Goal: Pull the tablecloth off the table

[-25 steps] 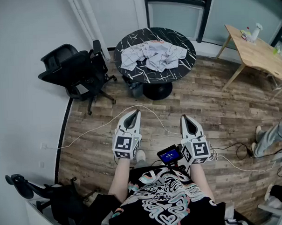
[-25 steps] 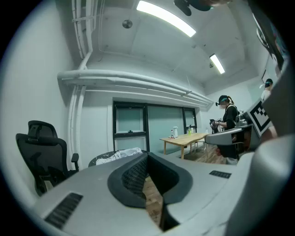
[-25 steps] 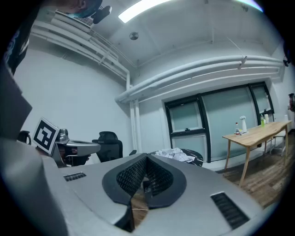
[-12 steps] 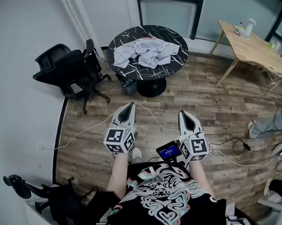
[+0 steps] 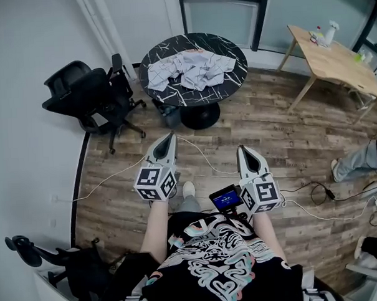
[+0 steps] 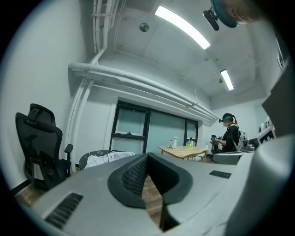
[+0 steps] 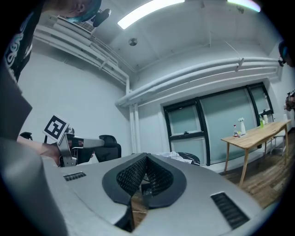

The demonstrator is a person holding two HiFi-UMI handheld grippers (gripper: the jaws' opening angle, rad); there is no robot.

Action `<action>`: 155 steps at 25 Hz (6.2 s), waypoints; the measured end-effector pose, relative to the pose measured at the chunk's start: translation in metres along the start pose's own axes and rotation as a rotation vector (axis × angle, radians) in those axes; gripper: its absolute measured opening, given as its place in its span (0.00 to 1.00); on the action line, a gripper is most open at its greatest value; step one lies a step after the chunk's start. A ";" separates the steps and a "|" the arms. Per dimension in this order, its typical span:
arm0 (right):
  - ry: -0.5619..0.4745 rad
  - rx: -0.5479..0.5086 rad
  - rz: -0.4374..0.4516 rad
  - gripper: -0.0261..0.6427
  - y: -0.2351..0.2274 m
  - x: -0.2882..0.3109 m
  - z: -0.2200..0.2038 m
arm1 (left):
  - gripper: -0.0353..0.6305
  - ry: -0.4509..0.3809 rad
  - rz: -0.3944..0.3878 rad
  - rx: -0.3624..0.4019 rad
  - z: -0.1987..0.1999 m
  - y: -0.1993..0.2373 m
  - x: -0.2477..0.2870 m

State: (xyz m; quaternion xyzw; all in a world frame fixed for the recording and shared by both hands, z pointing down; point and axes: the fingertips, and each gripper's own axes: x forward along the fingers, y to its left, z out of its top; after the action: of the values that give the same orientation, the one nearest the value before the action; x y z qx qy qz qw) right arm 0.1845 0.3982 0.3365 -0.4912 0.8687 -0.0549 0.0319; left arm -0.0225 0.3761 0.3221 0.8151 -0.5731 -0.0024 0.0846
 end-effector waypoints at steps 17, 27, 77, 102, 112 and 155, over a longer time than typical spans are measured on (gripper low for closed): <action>0.021 0.010 -0.040 0.08 -0.055 0.088 -0.007 | 0.08 -0.011 -0.023 0.048 0.013 0.041 0.103; 0.052 0.025 -0.087 0.08 -0.096 0.208 -0.007 | 0.08 0.023 -0.023 0.057 0.024 0.116 0.202; 0.128 0.055 -0.297 0.08 -0.182 0.448 -0.029 | 0.08 0.063 -0.042 0.138 0.033 0.287 0.434; 0.278 0.129 -0.259 0.13 -0.203 0.487 -0.087 | 0.08 0.195 -0.031 0.143 -0.029 0.301 0.472; 0.336 0.182 -0.237 0.15 -0.208 0.502 -0.111 | 0.13 0.266 -0.052 0.147 -0.053 0.305 0.491; 0.515 0.273 -0.210 0.48 -0.237 0.553 -0.184 | 0.63 0.466 -0.177 0.229 -0.136 0.314 0.561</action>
State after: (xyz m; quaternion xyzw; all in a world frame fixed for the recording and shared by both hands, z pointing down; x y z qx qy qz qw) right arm 0.0803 -0.1850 0.5483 -0.5392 0.7775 -0.2968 -0.1292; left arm -0.1090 -0.2334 0.5527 0.8449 -0.4612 0.2425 0.1208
